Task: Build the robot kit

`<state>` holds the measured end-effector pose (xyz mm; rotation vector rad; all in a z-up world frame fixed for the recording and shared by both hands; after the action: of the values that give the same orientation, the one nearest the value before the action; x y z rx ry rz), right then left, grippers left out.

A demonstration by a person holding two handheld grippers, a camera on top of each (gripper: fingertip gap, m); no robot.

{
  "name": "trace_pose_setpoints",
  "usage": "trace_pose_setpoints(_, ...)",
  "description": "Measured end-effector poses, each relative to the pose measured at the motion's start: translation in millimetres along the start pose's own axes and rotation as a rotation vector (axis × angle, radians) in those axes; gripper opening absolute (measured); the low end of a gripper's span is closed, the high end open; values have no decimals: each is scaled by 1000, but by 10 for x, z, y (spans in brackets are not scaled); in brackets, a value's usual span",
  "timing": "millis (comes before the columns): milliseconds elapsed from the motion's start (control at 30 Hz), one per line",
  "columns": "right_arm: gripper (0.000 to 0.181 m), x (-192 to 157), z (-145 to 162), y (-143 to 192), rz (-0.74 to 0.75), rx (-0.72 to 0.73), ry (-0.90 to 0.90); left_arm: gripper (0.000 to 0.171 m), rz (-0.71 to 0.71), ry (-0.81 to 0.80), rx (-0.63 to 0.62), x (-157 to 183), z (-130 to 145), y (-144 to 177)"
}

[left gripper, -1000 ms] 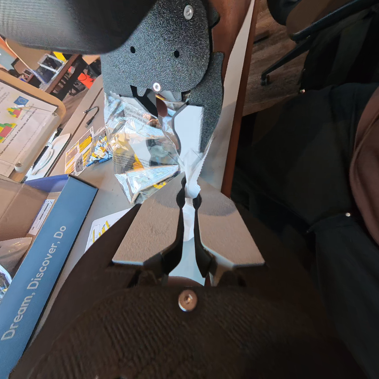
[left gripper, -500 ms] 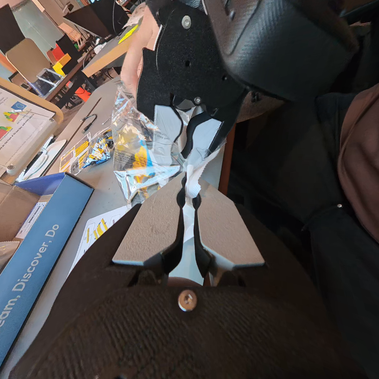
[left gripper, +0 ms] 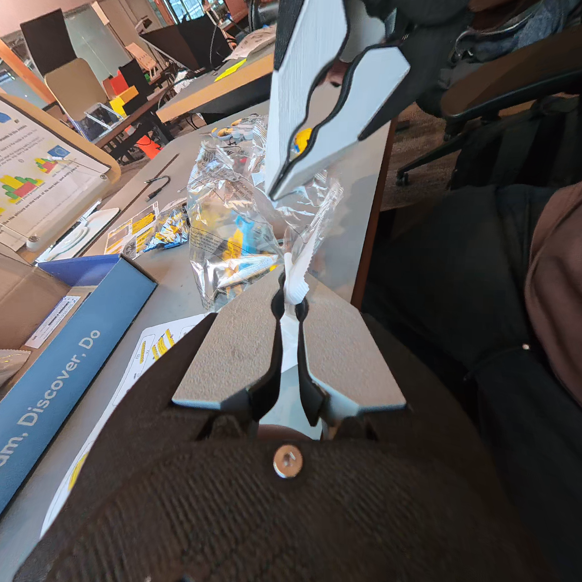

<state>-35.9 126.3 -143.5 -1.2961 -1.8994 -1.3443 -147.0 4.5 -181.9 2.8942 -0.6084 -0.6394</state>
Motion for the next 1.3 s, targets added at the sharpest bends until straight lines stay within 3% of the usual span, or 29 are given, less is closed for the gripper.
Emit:
trace_pose_setpoints(167, 0, 50, 88, 88, 44, 5, -69, 0, -10, 11, -8, -18, 2, -22)
trace_pose_setpoints(333, 0, 0, 146, 49, -56, 32, -254, 0, 34, 21, -16, 7, 10, -19)
trace_pose_setpoints(367, 7, 7, 124, 39, -70, 53, -278, 0, 34, 21, -19, 3, 11, -24)
trace_pose_setpoints(433, 16, 4, 60, -12, -119, 57, -288, 0, 35, 22, -14, -3, 6, -30)
trace_pose_setpoints(633, 19, -110, -74, -381, -271, -34, -169, 0, 61, 7, -4, 18, 6, -10)
trace_pose_setpoints(800, 16, -186, 58, -630, -414, -134, -314, 0, 71, -31, -28, 52, 28, -2)
trace_pose_setpoints(1067, 22, -117, 80, -746, -445, -139, -426, 0, 68, -9, -31, 22, 35, 5)
trace_pose_setpoints(1300, 15, -106, 106, -772, -515, -161, -464, 0, 54, -12, -49, 15, 48, 4)
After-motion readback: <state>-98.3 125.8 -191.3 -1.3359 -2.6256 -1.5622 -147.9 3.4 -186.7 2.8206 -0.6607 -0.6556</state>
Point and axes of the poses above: each gripper's, where its closed fingertips meet, y back along the fingers, z out of its underside, x = y × z across the jaws, the point moved 9 cm from there along y, back along the fingers, and after that the axes turned 7 degrees about x, right-handed, at the moved point
